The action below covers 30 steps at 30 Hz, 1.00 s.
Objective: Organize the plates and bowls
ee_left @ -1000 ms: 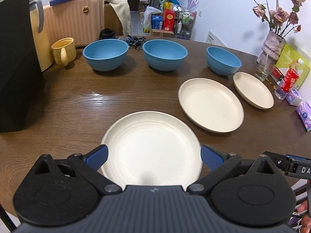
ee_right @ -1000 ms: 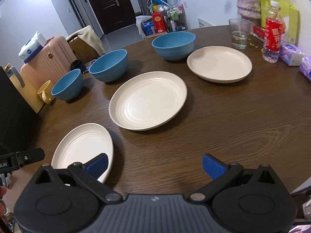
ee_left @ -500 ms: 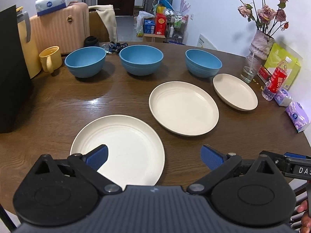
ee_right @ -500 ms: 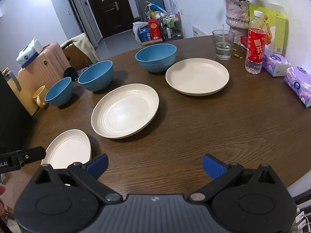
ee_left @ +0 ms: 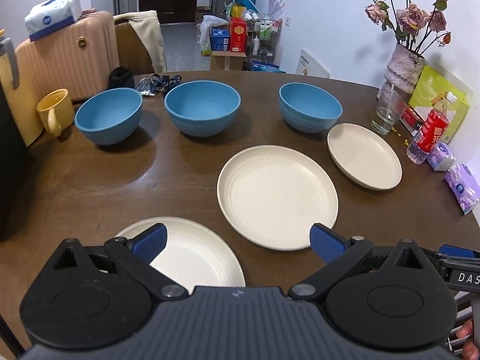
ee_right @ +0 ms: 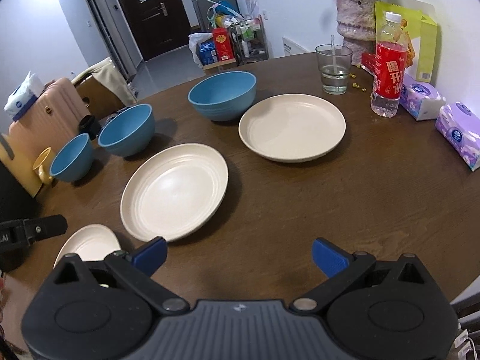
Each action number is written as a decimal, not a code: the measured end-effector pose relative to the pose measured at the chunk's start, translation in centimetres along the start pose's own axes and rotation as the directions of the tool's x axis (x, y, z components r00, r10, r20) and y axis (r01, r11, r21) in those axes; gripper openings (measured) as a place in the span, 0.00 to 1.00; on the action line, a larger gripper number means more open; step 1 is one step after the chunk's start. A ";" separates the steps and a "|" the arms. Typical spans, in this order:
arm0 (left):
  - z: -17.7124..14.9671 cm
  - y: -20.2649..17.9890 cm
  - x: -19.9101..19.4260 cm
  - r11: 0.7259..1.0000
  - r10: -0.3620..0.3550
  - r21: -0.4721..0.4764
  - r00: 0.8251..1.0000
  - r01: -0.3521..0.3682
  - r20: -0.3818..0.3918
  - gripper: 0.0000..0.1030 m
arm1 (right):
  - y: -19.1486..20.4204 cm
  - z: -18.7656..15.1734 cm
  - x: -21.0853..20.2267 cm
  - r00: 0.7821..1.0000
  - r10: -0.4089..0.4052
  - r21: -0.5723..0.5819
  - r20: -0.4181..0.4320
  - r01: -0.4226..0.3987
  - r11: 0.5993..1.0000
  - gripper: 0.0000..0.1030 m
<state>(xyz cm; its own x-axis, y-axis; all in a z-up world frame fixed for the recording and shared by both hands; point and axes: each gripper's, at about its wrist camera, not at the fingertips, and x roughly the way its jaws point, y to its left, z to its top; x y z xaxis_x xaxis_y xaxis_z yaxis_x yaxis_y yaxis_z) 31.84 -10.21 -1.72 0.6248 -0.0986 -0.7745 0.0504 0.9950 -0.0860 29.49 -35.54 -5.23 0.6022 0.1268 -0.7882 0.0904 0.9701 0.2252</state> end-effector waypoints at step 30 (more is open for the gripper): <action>6.1 1.6 11.3 1.000 0.001 0.021 0.990 0.002 -0.138 1.00 | 0.7 5.2 10.8 0.992 -0.051 0.040 -0.119 0.056 0.998 1.00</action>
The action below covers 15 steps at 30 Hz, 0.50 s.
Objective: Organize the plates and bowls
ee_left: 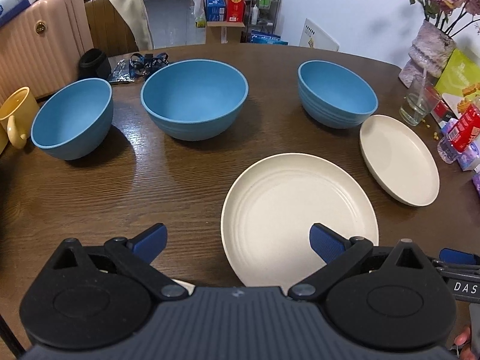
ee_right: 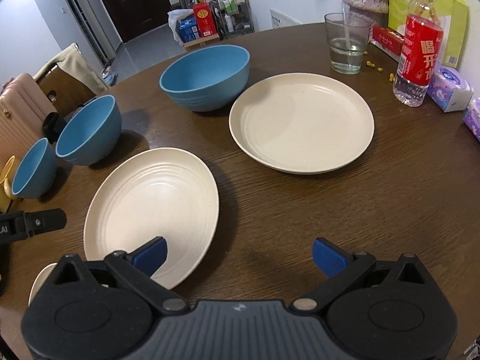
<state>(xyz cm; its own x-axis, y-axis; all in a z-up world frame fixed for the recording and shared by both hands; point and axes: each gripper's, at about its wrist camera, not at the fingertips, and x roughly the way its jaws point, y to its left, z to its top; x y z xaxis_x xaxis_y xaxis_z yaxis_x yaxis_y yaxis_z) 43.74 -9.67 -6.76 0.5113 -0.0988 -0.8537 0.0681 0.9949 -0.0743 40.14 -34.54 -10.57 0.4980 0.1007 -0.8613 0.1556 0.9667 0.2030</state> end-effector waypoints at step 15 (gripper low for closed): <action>1.3 1.0 4.1 0.999 0.015 -0.030 0.998 -0.017 -0.067 0.95 | 0.8 1.1 3.5 0.999 -0.014 -0.011 -0.046 0.014 1.000 1.00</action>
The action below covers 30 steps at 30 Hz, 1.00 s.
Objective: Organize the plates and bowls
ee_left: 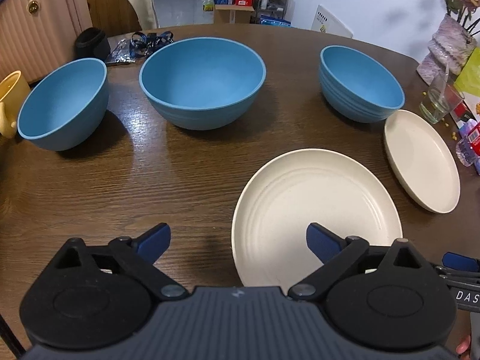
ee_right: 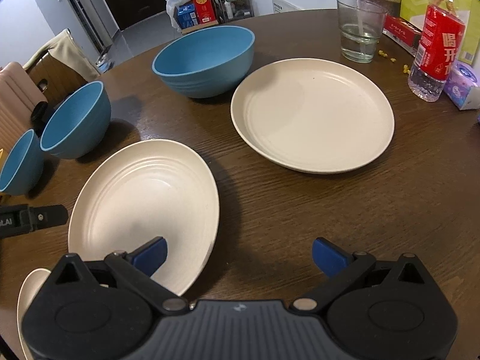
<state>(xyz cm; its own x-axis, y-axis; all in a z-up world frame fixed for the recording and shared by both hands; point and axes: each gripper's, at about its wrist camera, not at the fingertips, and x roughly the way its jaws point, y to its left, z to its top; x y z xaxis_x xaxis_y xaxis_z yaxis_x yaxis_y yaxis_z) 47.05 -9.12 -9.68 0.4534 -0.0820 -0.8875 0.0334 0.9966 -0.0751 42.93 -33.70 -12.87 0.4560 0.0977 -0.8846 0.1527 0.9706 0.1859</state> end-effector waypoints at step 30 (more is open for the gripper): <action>1.3 1.4 4.2 0.999 -0.039 -0.020 0.994 0.037 -0.104 0.67 | 1.0 0.8 3.2 0.997 0.048 0.046 -0.060 -0.045 0.998 0.55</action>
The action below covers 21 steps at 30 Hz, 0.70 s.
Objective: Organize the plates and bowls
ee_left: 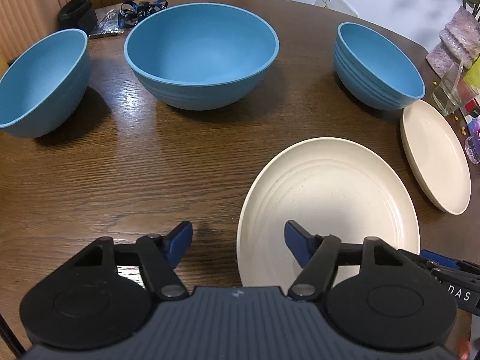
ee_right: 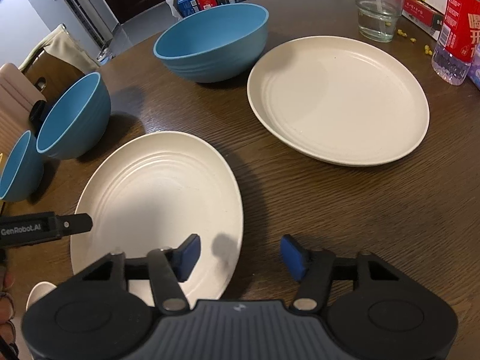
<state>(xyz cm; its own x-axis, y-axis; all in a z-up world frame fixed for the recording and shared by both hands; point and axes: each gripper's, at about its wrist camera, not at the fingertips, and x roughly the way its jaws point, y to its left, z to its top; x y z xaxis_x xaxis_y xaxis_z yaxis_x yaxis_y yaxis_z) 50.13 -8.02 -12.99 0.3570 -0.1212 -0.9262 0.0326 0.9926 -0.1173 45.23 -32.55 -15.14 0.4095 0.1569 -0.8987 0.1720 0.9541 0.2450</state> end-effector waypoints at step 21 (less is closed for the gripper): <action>0.3 0.3 1.8 0.999 -0.032 -0.016 0.998 0.031 -0.055 0.35 | -0.2 0.4 0.7 0.999 0.024 0.034 -0.029 -0.023 0.999 0.16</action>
<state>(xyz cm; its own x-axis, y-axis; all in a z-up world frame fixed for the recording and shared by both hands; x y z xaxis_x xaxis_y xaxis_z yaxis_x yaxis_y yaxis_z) 51.03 -7.93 -14.60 0.3035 -0.1535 -0.9404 0.0288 0.9880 -0.1520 45.81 -32.69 -15.64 0.3868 0.1868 -0.9031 0.1929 0.9412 0.2773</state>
